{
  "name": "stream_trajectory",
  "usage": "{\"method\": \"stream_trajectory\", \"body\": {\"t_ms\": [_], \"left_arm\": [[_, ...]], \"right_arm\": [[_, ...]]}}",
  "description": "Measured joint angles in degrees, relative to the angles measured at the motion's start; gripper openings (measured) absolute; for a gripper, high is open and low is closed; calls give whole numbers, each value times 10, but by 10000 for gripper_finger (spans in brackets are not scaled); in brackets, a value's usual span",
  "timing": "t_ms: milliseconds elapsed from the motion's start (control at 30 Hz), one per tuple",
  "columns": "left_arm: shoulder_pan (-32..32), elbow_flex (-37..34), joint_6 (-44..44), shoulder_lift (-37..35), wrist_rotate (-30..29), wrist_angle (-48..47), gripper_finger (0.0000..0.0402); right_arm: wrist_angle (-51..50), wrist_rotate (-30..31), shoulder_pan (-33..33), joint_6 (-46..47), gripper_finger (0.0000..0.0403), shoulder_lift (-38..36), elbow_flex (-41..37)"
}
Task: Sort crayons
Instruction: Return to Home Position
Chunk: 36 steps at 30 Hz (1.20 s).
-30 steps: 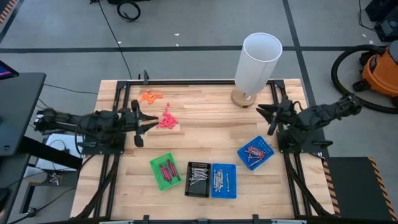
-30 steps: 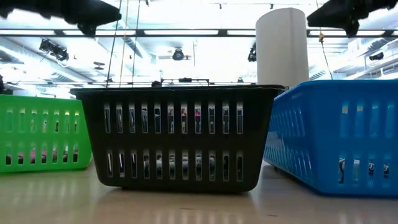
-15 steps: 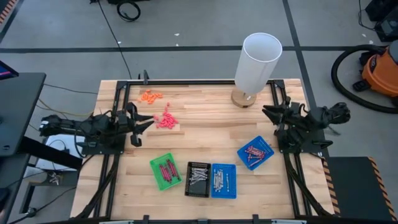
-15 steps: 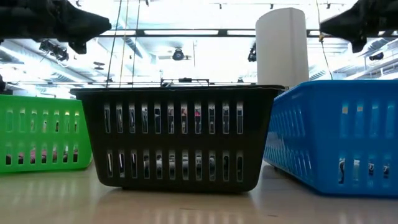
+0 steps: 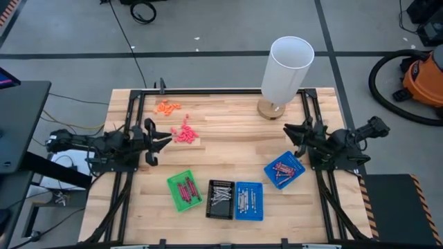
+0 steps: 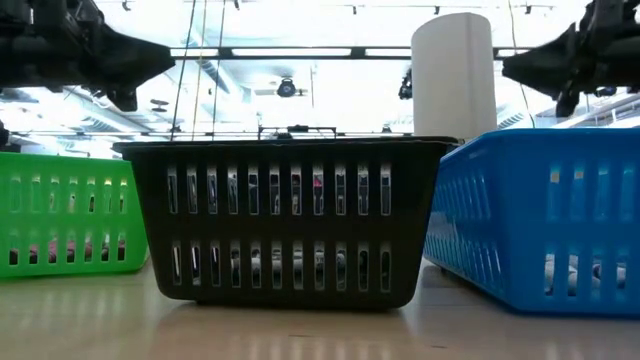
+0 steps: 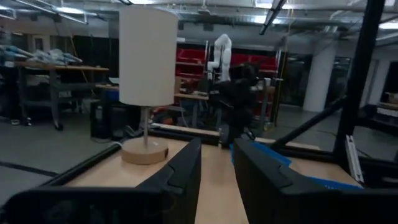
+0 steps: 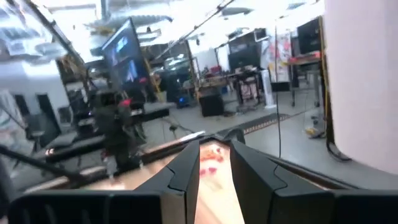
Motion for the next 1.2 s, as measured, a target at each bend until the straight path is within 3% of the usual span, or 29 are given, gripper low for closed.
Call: {"method": "stream_trajectory", "body": {"t_ms": [200, 1200], "left_arm": [[-3, 0, -52, 0, 1, -47, 102], [-3, 0, -52, 0, 1, -53, 103]], "right_arm": [[-7, 69, -4, 65, 98, 4, 0], [-5, 56, -4, 55, 98, 4, 1]]}}
